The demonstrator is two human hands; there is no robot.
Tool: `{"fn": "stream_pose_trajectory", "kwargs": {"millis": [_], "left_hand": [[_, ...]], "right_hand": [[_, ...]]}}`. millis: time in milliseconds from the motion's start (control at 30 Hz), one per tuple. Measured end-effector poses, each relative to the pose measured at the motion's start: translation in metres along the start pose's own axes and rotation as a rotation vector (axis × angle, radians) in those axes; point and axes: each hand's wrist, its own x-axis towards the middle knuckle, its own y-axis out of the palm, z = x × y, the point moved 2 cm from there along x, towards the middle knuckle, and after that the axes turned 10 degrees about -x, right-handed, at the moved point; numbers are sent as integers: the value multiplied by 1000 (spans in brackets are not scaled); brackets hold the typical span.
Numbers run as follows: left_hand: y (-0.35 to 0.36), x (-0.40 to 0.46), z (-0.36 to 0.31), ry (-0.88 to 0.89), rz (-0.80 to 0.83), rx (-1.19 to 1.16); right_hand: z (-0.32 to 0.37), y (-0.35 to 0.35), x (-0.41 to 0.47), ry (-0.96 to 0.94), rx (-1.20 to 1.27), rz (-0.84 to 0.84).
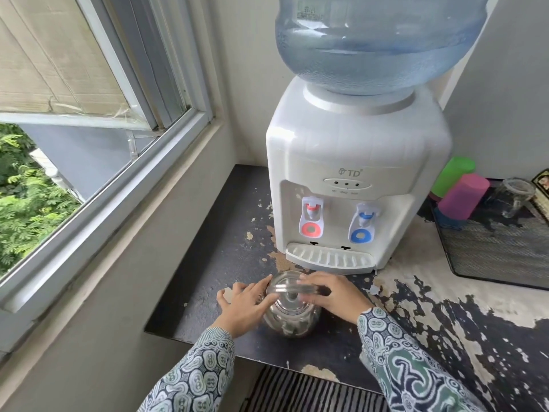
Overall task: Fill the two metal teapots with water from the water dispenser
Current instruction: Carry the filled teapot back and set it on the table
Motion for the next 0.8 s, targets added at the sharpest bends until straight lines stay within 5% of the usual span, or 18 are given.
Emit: {"fn": "stream_pose_trajectory", "kwargs": {"millis": [267,433,800], "left_hand": [[-8,-5,-11,-62,-26,-71],[-14,-7,-22,221,-180,-170],[-24,-25,-64,296,78,-476]], "right_hand": [[-10,5,5,115,83,-27],[-3,0,-1,45,156,-26],[5,-15,-19,-64,229,-12]]}}
